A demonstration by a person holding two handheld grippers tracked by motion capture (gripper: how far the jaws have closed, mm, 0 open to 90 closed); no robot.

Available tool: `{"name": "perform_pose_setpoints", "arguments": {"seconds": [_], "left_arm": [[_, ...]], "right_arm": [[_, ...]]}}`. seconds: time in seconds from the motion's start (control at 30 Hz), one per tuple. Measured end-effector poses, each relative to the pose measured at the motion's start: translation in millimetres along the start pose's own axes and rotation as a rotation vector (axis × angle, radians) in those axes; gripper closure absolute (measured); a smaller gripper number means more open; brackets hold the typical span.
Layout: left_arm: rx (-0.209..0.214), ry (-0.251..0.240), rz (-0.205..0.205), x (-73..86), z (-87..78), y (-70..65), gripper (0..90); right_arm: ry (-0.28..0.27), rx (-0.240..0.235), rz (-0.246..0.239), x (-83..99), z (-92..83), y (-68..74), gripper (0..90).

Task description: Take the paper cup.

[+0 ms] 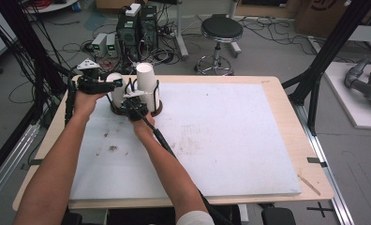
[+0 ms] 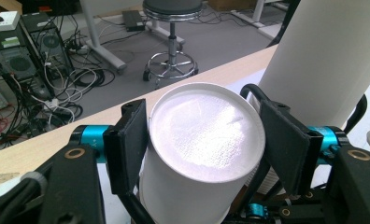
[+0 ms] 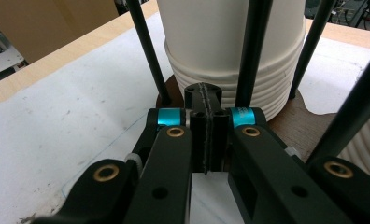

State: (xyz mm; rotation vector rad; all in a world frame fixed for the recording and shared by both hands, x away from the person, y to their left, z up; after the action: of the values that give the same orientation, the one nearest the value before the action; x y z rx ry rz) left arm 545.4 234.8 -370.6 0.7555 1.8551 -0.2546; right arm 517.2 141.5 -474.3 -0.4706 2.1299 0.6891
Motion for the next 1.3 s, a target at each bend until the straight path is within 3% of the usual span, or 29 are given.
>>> {"name": "perform_pose_setpoints", "arguments": {"seconds": [1.3], "left_arm": [[-0.007, 0.01, -0.001, -0.8, -2.3, 0.1, 34.7]], "right_arm": [[0.005, 0.004, 0.007, -1.7, 2.1, -0.5, 90.0]]}}
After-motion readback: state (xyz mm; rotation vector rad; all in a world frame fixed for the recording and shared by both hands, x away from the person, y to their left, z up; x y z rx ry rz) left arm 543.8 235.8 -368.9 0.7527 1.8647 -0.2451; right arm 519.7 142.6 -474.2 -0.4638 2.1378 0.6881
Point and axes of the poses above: each handheld gripper's, and its own axes: z roughly forward along the jaws, x roughly out of its underside, y roughly to its left, the point moved 7 cm from there along z, roughly forward along the jaws, and after that the axes turned 13 degrees about z, right-handed, at the moved point
